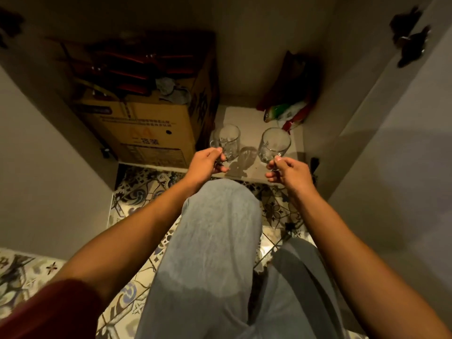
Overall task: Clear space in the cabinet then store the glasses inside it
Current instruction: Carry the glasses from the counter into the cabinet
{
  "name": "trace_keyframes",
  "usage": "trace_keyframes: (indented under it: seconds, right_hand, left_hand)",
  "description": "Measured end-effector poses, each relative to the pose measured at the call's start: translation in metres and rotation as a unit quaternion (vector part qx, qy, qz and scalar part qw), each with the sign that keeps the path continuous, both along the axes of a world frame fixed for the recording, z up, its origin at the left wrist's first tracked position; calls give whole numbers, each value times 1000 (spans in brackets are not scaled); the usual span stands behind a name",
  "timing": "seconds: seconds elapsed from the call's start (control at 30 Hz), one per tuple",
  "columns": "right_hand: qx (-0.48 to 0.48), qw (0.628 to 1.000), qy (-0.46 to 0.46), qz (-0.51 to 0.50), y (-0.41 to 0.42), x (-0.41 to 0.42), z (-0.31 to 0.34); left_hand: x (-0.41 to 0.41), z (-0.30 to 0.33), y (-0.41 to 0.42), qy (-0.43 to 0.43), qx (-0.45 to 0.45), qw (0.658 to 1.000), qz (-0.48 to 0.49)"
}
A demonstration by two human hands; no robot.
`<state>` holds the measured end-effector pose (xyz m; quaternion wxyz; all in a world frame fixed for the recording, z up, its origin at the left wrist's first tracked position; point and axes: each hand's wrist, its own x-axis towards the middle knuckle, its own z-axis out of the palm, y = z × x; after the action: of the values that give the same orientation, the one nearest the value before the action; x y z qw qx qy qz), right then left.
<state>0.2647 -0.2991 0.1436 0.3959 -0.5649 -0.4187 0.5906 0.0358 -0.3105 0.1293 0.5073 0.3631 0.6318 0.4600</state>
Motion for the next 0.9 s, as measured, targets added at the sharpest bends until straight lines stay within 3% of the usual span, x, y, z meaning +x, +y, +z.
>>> trace_keyframes:
  seconds: [0.17, 0.27, 0.4, 0.5, 0.7, 0.9]
  right_hand:
    - [-35, 999, -2, -25, 24, -6, -34]
    - [-67, 997, -8, -38, 44, -9, -55]
    - [-108, 992, -18, -56, 74, -13, -78]
    - [-137, 988, 33, -68, 93, -18, -90]
    - [-118, 992, 24, -45, 125, -25, -115]
    - [-147, 988, 29, -41, 153, -28, -149]
  left_hand:
    - [12, -30, 33, 9, -38, 999, 22]
    - [12, -56, 59, -27, -84, 996, 33]
    - [12, -76, 85, 2, -122, 992, -31]
    - [12, -93, 105, -28, -118, 992, 21]
    - [15, -120, 129, -91, -118, 989, 12]
    - [21, -154, 154, -73, -123, 990, -7]
